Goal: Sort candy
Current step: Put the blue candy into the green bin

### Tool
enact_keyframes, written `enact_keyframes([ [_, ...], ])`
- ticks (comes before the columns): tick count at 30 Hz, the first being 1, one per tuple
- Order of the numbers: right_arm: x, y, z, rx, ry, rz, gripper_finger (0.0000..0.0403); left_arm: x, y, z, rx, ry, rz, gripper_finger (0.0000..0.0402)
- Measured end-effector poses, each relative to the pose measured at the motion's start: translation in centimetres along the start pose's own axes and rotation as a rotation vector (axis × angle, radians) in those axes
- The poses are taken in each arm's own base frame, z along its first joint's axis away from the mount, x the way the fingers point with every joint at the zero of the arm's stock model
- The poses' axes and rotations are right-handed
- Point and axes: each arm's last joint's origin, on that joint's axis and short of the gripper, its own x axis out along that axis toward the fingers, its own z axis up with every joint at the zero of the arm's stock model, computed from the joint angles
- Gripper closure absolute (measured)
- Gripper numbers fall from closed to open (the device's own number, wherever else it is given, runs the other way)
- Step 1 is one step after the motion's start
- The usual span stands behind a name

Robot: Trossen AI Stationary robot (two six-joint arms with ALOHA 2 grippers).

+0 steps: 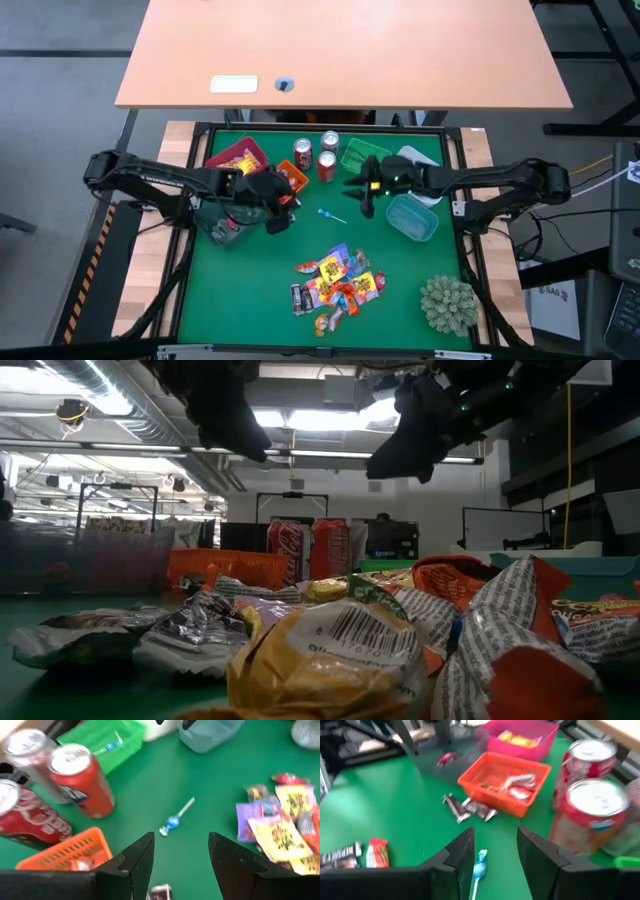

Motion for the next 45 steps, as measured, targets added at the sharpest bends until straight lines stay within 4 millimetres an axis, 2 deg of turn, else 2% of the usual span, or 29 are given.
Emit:
enact_keyframes([
  [9, 4.2, 1.8, -3.8, -0.044, 0.163, -0.021, 0.0259, 1.0, -2.2, -1.0, 0.06, 0.049, -0.044, 0.0226],
  [19, 7.9, 1.5, -7.0, -0.046, 0.231, -0.032, 0.0259, 1.0, -3.0, -1.3, 0.08, 0.052, -0.066, 0.0226],
  [30, 9.8, 1.3, -9.0, -0.043, 0.248, -0.018, 0.0259, 1.0, -3.0, -1.2, 0.075, 0.037, -0.07, 0.0226],
  [38, 10.3, 1.2, -9.6, -0.044, 0.265, -0.02, 0.0261, 1.0, -3.1, -1.2, 0.074, 0.035, -0.071, 0.0226],
  [41, 10.3, 1.2, -9.6, -0.044, 0.263, -0.021, 0.028, 1.0, -3.1, -1.2, 0.074, 0.034, -0.071, 0.0226],
  [45, 10.3, 1.2, -9.7, -0.044, 0.267, -0.022, 0.0329, 1.0, -3.1, -1.2, 0.074, 0.035, -0.071, 0.0226],
])
